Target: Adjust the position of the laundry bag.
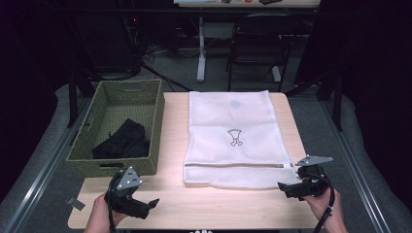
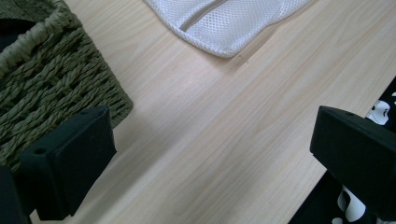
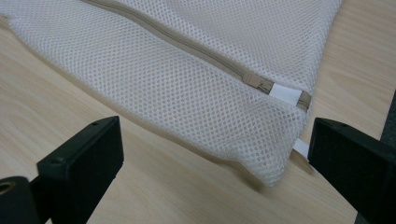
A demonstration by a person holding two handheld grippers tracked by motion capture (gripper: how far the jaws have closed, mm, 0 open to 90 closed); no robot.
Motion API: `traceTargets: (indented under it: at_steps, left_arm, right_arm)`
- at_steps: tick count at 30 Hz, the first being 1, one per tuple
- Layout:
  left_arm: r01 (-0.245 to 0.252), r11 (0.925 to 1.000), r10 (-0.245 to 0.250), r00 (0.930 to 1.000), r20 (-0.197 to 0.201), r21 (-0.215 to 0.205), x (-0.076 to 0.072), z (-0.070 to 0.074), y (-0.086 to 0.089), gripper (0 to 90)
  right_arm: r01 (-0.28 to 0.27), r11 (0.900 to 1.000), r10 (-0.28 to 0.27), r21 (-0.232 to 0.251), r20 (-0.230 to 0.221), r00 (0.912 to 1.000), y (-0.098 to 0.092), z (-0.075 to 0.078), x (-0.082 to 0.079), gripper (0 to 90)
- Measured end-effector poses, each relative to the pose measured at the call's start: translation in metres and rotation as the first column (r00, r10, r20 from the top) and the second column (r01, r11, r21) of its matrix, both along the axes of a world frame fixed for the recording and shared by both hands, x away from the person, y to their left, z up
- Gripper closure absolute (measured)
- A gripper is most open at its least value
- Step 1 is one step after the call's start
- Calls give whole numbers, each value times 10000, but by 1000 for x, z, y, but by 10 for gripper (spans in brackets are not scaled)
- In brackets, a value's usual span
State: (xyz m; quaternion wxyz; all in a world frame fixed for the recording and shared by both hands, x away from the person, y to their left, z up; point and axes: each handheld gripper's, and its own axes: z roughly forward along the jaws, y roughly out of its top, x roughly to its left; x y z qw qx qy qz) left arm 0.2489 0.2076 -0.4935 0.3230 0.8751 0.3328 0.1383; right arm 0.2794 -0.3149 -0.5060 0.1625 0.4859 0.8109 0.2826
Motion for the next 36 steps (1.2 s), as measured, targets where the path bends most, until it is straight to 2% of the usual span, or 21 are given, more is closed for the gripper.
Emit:
traceTargets:
  at_steps: [5,11,14,15,16,23,29,32,35,36]
  left_arm:
    - [58,10000,-57,9999,-112,76,3,-2,-5,2]
    - [270,9993,-270,9996,-21,245,4,-2,-16,3]
    - [523,9972,-528,9986,92,535,5,-2,-25,3]
    - [512,9953,-541,9980,331,826,5,-2,-29,3]
    - [539,9943,-583,9973,451,922,5,-2,-32,2]
    - [865,9911,-906,9952,369,1015,15,-4,-52,3]
    - [958,9901,-981,9950,181,1028,27,-9,-66,2]
    - [1011,9890,-1033,9945,153,1080,31,-11,-72,1]
    - [1105,9876,-1129,9935,159,1113,35,-12,-78,1]
    - [1166,9875,-1177,9930,40,1056,38,-13,-80,1]
  right_arm:
    - [-18,10000,18,-54,-11,10000,0,-1,0,30]
    - [-57,9999,58,-112,15,10000,1,-1,0,30]
    - [-177,9997,177,-176,0,9998,3,-1,1,27]
    - [-176,9997,176,-188,8,9998,3,-1,1,19]
    - [-211,9996,212,-187,19,9998,4,-1,2,16]
    - [-332,9988,330,-356,-61,9994,8,-4,8,12]
    - [-496,9982,492,-327,-124,9987,10,-7,13,3]
    - [-569,9973,566,-458,-68,9984,11,-8,16,0]
    - [-408,9977,401,-539,-144,9991,11,-9,20,0]
    - [-308,9983,297,-496,-218,9993,12,-10,22,0]
